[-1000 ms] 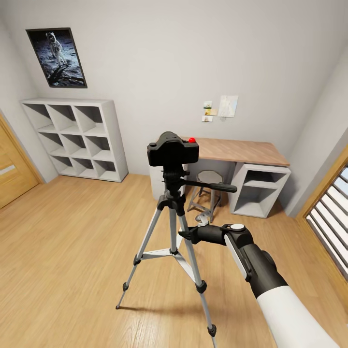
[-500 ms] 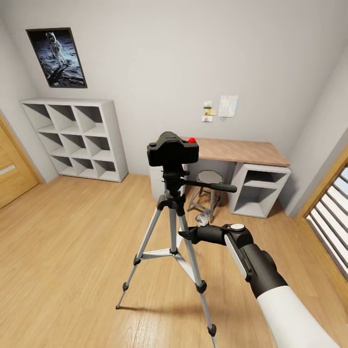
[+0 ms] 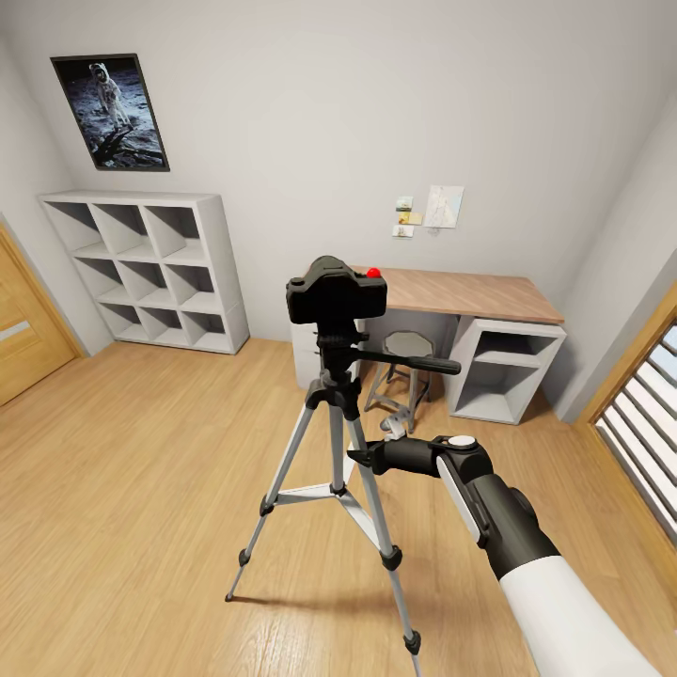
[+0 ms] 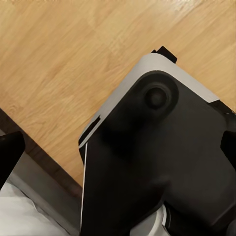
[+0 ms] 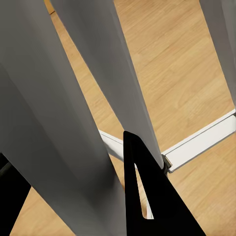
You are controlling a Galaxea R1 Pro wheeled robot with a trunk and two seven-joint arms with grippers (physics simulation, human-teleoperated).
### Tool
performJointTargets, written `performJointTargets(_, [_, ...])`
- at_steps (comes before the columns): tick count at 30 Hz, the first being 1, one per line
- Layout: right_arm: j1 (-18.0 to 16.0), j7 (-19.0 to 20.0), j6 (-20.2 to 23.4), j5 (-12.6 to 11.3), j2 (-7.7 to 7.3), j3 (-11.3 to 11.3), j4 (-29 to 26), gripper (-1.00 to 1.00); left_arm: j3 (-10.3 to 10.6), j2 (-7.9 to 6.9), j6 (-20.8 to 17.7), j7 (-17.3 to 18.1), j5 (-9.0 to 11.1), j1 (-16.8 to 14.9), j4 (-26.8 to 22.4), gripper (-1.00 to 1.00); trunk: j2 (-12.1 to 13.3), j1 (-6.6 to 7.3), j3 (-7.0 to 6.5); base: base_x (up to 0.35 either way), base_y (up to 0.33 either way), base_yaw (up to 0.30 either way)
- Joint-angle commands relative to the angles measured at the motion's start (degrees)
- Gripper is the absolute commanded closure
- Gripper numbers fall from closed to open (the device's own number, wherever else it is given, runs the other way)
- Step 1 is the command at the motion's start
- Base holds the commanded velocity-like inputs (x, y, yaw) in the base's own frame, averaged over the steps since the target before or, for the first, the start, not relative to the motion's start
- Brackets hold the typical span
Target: Attach the digital camera to the camera tripod in the bedroom.
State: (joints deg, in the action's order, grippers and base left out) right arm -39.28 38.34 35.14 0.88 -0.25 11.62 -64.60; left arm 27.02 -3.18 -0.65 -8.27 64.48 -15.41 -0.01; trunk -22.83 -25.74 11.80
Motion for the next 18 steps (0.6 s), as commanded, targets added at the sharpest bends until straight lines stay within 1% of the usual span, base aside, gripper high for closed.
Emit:
performJointTargets(1, [0.0, 0.1, 0.3, 0.7, -0.02, 0.1, 0.3, 1.0, 0.5, 0.01, -0.1, -0.2, 0.4, -0.1, 0.0, -1.0, -0.1, -0.04, 0.12, 0.0, 0.0, 0.0])
performJointTargets(14, [0.0, 0.1, 0.4, 0.7, -0.02, 0.0, 0.2, 1.0, 0.5, 0.02, -0.1, -0.2, 0.4, -0.1, 0.0, -1.0, -0.1, -0.04, 0.12, 0.0, 0.0, 0.0])
performJointTargets(15, [0.0, 0.1, 0.5, 0.7, -0.02, 0.0, 0.1, -1.0, 0.5, 0.02, -0.1, -0.2, 0.4, -0.1, 0.0, -1.0, -0.1, -0.04, 0.12, 0.0, 0.0, 0.0])
performJointTargets(18, [0.0, 0.1, 0.7, 0.7, -0.02, 0.0, 0.0, -1.0, 0.5, 0.02, -0.1, -0.2, 0.4, -0.1, 0.0, -1.0, -0.1, -0.04, 0.12, 0.0, 0.0, 0.0])
